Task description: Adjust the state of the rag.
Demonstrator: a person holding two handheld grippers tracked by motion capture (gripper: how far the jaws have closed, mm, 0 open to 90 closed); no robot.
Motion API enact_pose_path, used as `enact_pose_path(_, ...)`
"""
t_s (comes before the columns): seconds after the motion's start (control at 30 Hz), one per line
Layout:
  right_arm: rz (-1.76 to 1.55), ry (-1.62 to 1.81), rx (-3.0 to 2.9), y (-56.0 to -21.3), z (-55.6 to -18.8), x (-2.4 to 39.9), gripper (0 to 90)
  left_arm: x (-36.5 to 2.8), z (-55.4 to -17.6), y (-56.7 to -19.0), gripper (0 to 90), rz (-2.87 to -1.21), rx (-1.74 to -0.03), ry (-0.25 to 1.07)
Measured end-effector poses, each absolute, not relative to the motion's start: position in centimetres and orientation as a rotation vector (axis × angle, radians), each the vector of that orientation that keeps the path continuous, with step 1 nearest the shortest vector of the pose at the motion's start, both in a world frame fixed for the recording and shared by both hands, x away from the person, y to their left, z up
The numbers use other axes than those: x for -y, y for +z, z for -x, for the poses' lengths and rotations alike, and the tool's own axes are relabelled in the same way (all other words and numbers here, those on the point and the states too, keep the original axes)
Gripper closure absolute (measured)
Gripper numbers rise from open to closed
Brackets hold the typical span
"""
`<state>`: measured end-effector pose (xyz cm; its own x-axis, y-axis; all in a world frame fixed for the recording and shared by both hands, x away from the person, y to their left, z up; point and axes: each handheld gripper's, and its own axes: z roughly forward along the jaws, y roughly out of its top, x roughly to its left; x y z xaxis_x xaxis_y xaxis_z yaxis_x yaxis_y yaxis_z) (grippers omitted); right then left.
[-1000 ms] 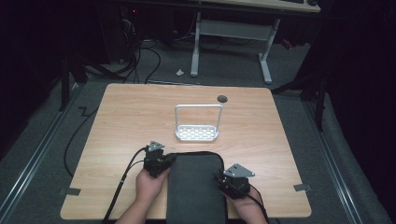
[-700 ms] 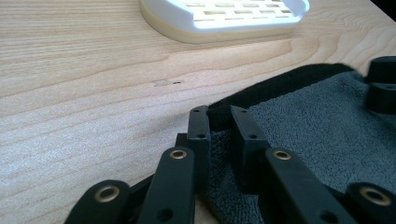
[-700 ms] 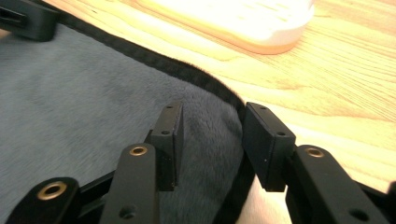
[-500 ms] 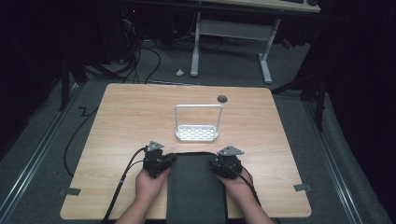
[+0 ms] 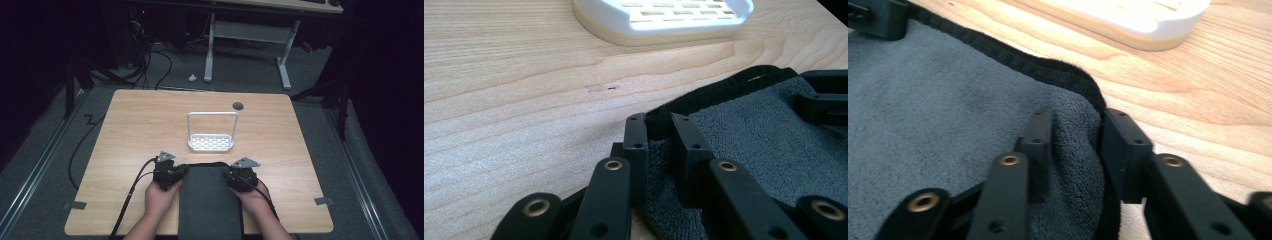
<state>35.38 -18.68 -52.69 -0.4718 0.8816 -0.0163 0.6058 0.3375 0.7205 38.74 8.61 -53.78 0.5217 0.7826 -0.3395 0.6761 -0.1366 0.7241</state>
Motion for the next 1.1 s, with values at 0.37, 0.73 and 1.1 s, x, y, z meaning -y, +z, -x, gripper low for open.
enact_pose_path(0.37, -1.252, 0.960, -2.216, -52.8, -35.1, 18.5, 81.8, -8.6, -38.7, -53.8, 78.2, -1.867, -1.199, 0.151)
enact_pose_path(0.73, -1.217, 1.054, -2.158, -52.4, -34.3, 19.3, 82.0, -8.6, -38.4, -53.6, 80.4, -1.857, -1.167, 0.176)
enact_pose_path(1.1, -1.200, 1.104, -2.102, -52.0, -33.5, 19.3, 82.1, -8.9, -38.0, -53.4, 82.2, -1.829, -1.127, 0.183)
